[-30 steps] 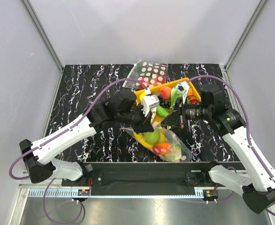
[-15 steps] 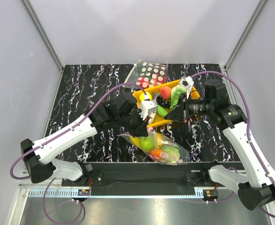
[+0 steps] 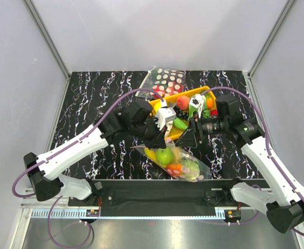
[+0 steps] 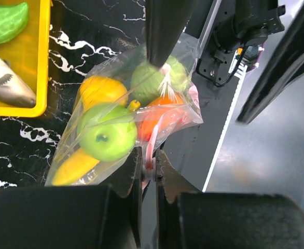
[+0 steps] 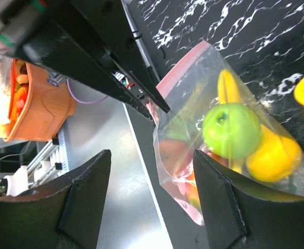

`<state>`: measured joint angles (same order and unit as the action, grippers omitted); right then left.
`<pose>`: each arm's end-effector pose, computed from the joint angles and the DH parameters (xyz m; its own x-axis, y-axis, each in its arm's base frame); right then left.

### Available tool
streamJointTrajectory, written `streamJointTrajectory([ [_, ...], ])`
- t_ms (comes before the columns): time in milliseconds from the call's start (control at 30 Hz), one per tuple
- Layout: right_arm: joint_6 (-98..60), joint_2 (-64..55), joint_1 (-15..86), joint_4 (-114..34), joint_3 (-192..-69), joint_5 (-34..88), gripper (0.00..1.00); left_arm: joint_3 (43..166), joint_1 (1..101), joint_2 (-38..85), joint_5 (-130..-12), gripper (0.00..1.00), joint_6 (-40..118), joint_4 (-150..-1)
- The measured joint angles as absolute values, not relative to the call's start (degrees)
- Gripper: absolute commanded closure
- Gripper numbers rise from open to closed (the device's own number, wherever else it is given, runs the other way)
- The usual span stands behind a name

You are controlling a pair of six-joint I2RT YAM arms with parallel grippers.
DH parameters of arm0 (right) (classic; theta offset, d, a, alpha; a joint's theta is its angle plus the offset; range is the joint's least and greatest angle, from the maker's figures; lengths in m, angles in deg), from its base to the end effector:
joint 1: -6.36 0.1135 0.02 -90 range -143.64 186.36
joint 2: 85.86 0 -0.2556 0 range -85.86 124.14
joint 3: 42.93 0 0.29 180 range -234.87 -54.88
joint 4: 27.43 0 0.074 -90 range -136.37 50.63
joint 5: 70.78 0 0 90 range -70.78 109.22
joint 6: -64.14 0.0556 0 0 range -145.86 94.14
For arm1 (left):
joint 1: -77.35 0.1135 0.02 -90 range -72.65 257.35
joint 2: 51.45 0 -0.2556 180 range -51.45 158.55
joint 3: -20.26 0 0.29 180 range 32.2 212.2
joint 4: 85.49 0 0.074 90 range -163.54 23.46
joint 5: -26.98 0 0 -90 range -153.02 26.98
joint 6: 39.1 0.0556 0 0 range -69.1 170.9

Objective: Open the zip-top bag and remove the fake food
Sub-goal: Unzip the zipper food storage bag at the center of the board.

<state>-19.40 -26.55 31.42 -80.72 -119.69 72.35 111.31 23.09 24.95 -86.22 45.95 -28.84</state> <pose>0.2106 0.1476 0.3574 -0.6217 -0.2162 -0.7528 -0.7766 0.2950 0.5567 0.1770 -0.2834 0.3516 -0.4685 0.5153 -0.7176 0.8799 0.3450 -0.3267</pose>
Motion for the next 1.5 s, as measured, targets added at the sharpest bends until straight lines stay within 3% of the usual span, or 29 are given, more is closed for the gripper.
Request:
streamJointTrajectory([
  [333,-16.95,-24.01,34.10,-74.31,-117.88,72.17,0.28,113.58,23.09,27.25,-88.23,1.00,45.95,-28.62],
  [467,-16.38,-23.27,34.21,-72.17,-116.72,71.80,0.33,114.00,23.09,27.38,-88.86,1.00,45.95,-28.66],
  [700,-14.18,-22.83,34.24,-68.30,-114.91,72.37,0.67,114.02,23.09,27.40,-89.30,1.00,45.93,-28.66],
  [800,-13.54,-22.75,34.59,-67.30,-114.84,73.31,0.96,114.02,23.27,27.42,-89.25,1.00,45.93,-28.64],
  [833,-13.30,-22.75,34.67,-67.03,-114.84,73.57,1.00,114.02,23.31,27.42,-89.21,1.00,45.95,-28.64],
  [1500,-12.71,-27.88,31.53,-64.52,-112.92,70.73,1.00,113.82,23.40,27.36,-88.32,1.00,46.04,-32.62],
])
